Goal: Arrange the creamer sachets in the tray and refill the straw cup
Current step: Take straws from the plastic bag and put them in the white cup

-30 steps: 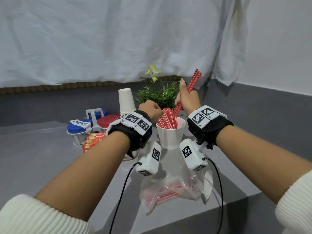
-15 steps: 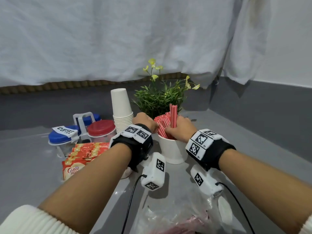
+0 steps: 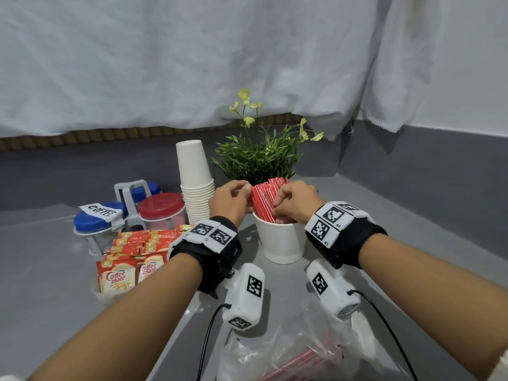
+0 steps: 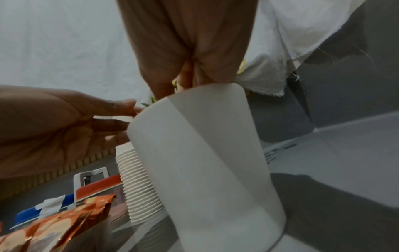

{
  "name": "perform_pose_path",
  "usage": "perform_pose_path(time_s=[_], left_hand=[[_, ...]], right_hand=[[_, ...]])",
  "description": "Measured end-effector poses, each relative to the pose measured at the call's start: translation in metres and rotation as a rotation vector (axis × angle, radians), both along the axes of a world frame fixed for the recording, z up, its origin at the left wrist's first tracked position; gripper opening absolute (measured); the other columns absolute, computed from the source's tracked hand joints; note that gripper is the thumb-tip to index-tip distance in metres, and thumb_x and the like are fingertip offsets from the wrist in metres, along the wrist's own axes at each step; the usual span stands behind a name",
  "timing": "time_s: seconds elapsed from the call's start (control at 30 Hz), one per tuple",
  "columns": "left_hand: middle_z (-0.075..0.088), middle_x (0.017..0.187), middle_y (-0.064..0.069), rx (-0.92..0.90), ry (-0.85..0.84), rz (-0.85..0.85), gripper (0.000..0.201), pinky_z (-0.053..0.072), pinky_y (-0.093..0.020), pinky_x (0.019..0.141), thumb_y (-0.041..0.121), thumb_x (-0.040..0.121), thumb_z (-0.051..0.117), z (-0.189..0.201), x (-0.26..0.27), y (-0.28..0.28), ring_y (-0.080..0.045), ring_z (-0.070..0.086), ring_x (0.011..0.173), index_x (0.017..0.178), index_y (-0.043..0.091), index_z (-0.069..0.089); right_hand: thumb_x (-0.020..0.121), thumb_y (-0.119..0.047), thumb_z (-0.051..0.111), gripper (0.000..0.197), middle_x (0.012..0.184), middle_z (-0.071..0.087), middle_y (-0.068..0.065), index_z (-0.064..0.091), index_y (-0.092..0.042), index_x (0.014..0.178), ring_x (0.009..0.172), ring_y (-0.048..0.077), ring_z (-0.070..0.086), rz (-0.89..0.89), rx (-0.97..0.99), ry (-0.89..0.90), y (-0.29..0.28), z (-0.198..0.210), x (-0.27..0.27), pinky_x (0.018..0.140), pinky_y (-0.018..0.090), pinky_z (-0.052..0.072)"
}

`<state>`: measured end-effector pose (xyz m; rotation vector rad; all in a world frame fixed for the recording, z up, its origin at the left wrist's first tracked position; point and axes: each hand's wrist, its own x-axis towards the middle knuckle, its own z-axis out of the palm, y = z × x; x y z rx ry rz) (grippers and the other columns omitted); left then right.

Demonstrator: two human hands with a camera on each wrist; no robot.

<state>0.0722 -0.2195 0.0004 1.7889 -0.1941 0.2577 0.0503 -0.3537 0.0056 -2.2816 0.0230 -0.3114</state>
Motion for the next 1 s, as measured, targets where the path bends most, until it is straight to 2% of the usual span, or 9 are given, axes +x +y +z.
perform_pose_path(time_s=[0.1, 0.2, 0.3, 0.4, 0.53, 0.7, 0.77, 0.87, 1.0], left_hand=[[0.068, 0.110, -0.014, 0.226, -0.113, 0.004, 0.031, 0.049, -0.032, 0.096, 0.014, 0.090, 0.057, -0.003, -0.003, 0.001, -0.025, 0.063, 0.102, 0.118, 0.003, 0.062], [0.067, 0.112, -0.016, 0.553, -0.210, 0.051, 0.025, 0.044, -0.033, 0.096, 0.010, 0.091, 0.053, -0.004, -0.008, 0.001, -0.031, 0.060, 0.108, 0.113, 0.001, 0.063], [0.054, 0.132, -0.014, 0.739, -0.283, 0.026, 0.034, 0.042, -0.038, 0.098, 0.008, 0.092, 0.049, -0.005, -0.008, 0.001, -0.032, 0.054, 0.116, 0.126, 0.008, 0.050], [0.032, 0.150, -0.010, 0.811, -0.288, -0.050, 0.054, 0.036, -0.038, 0.107, 0.008, 0.094, 0.044, -0.007, -0.008, -0.001, -0.031, 0.046, 0.126, 0.145, 0.012, 0.026], [0.026, 0.152, -0.011, 0.913, -0.252, -0.080, 0.049, 0.033, -0.039, 0.108, 0.015, 0.098, 0.036, -0.005, -0.009, -0.002, -0.031, 0.038, 0.132, 0.144, 0.009, 0.025], [0.001, 0.158, -0.011, 0.846, -0.086, -0.153, 0.059, 0.011, -0.045, 0.118, 0.032, 0.101, 0.025, -0.002, -0.013, 0.000, -0.029, 0.002, 0.146, 0.147, 0.026, -0.011], [-0.003, 0.157, -0.013, 0.787, -0.055, -0.144, 0.063, 0.008, -0.049, 0.118, 0.039, 0.099, 0.024, -0.002, -0.018, 0.002, -0.030, -0.002, 0.146, 0.145, 0.030, -0.018], [-0.003, 0.157, -0.013, 0.729, -0.017, -0.127, 0.067, 0.010, -0.051, 0.117, 0.045, 0.098, 0.025, 0.002, -0.026, 0.009, -0.031, -0.002, 0.146, 0.145, 0.029, -0.020], [0.005, 0.157, -0.013, 0.640, 0.028, -0.107, 0.068, 0.016, -0.044, 0.118, 0.043, 0.099, 0.027, 0.015, -0.052, 0.018, -0.031, 0.013, 0.145, 0.147, 0.020, -0.016]], right_hand=[[0.083, 0.005, 0.054, 0.016, 0.084, 0.065, 0.015, 0.060, -0.010, 0.083, 0.070, 0.024, 0.063, -0.118, 0.072, -0.165, -0.003, -0.006, 0.000, 0.074, 0.033, 0.057], [0.086, 0.004, 0.047, 0.044, 0.126, 0.048, 0.010, 0.051, -0.012, 0.127, 0.113, 0.024, 0.049, -0.124, -0.107, -0.234, -0.004, -0.011, -0.003, 0.096, 0.028, 0.038], [0.089, 0.004, 0.042, 0.062, 0.153, 0.021, 0.005, 0.026, -0.018, 0.145, 0.137, 0.028, 0.023, -0.021, -0.277, -0.121, -0.003, -0.011, -0.006, 0.113, 0.038, 0.022], [0.091, -0.002, 0.044, 0.064, 0.157, 0.013, 0.003, 0.019, -0.019, 0.148, 0.142, 0.026, 0.019, 0.059, -0.413, -0.012, -0.006, -0.011, -0.003, 0.118, 0.039, 0.018], [0.091, 0.000, 0.041, 0.061, 0.157, 0.014, 0.002, 0.023, -0.018, 0.147, 0.142, 0.023, 0.022, 0.098, -0.413, 0.016, -0.010, -0.004, -0.008, 0.116, 0.032, 0.018], [0.089, -0.001, 0.043, 0.058, 0.157, 0.016, 0.004, 0.036, -0.024, 0.141, 0.140, 0.028, 0.028, 0.057, -0.228, 0.010, -0.014, 0.002, -0.016, 0.115, 0.040, 0.026], [0.089, -0.003, 0.045, 0.055, 0.156, 0.017, 0.002, 0.040, -0.025, 0.139, 0.135, 0.027, 0.037, 0.041, -0.174, -0.020, -0.017, 0.007, -0.022, 0.110, 0.032, 0.033], [0.090, -0.005, 0.047, 0.046, 0.150, 0.034, 0.003, 0.049, -0.021, 0.133, 0.126, 0.022, 0.049, -0.001, -0.150, -0.078, -0.022, 0.019, -0.040, 0.102, 0.027, 0.036], [0.089, -0.005, 0.050, 0.026, 0.117, 0.064, 0.007, 0.063, -0.014, 0.109, 0.103, 0.022, 0.061, -0.045, 0.010, -0.123, -0.030, 0.028, -0.067, 0.093, 0.034, 0.048]])
